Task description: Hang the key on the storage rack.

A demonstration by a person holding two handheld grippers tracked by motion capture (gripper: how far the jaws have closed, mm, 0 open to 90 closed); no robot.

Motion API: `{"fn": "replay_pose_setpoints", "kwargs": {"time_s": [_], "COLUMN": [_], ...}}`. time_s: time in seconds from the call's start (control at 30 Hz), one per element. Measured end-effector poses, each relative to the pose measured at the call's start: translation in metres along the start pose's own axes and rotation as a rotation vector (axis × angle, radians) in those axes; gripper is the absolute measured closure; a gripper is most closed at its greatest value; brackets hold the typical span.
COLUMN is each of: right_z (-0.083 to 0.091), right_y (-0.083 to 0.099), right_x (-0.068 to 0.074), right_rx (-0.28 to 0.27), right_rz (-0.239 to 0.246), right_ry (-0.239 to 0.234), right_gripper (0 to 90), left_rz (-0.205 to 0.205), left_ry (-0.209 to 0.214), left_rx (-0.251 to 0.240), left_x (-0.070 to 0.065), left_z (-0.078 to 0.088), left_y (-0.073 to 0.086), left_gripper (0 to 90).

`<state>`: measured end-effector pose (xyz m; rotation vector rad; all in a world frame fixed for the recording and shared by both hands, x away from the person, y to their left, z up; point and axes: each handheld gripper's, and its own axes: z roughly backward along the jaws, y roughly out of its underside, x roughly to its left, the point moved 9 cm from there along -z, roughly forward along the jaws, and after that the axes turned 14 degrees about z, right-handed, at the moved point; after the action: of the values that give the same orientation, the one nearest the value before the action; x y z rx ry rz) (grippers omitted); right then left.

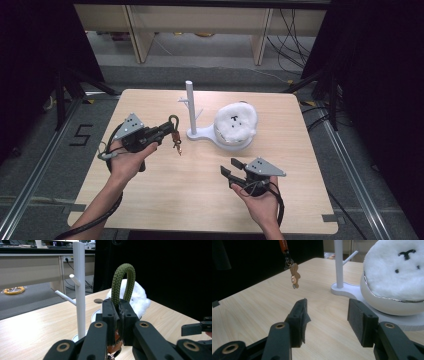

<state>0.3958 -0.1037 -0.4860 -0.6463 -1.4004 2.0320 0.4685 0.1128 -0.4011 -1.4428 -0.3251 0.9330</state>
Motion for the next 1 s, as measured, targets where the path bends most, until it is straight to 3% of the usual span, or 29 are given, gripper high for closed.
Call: {"fn": "replay_pose_setpoints", "kwargs": {"time_s": [0.17,0.33,0.43,0.47,0.5,1.0], "right_z": [0.0,0.004,0.003,0.004,0.003,0.001], "right_y": [0.001,0.004,0.005,0.005,0.005,0.004], "right_x": [-0.003,-0.003,-0.005,-0.003,-0.006,-0.007], "right_rx": [-0.009,0.012,0.009,0.015,-0.004,-0.02], "right_rz": [0.015,-0.025,-0.004,-0.037,-0.001,-0.001], "right_ry": [0.008,0.02,0.021,0.02,0.02,0.019], "right_gripper": [51.1,50.8,50.7,50.7,50.7,50.6], "left_rz": [0.001,-0.003,0.0,-0.006,-0.003,0.009], "left_ry": [-0.008,-0.017,-0.026,-0.029,-0.034,-0.065], "left_rx": [-0.001,0.003,0.006,0.005,0.008,0.035], "left_x": [0.004,0.008,0.012,0.014,0.015,0.033], "left_z": [-0.004,-0.008,-0.011,-0.012,-0.013,-0.035], "left_y": [-0.003,-0.005,-0.007,-0.008,-0.008,-0.013], "left_gripper": [84.4,84.5,84.4,84.4,84.4,84.4]}}
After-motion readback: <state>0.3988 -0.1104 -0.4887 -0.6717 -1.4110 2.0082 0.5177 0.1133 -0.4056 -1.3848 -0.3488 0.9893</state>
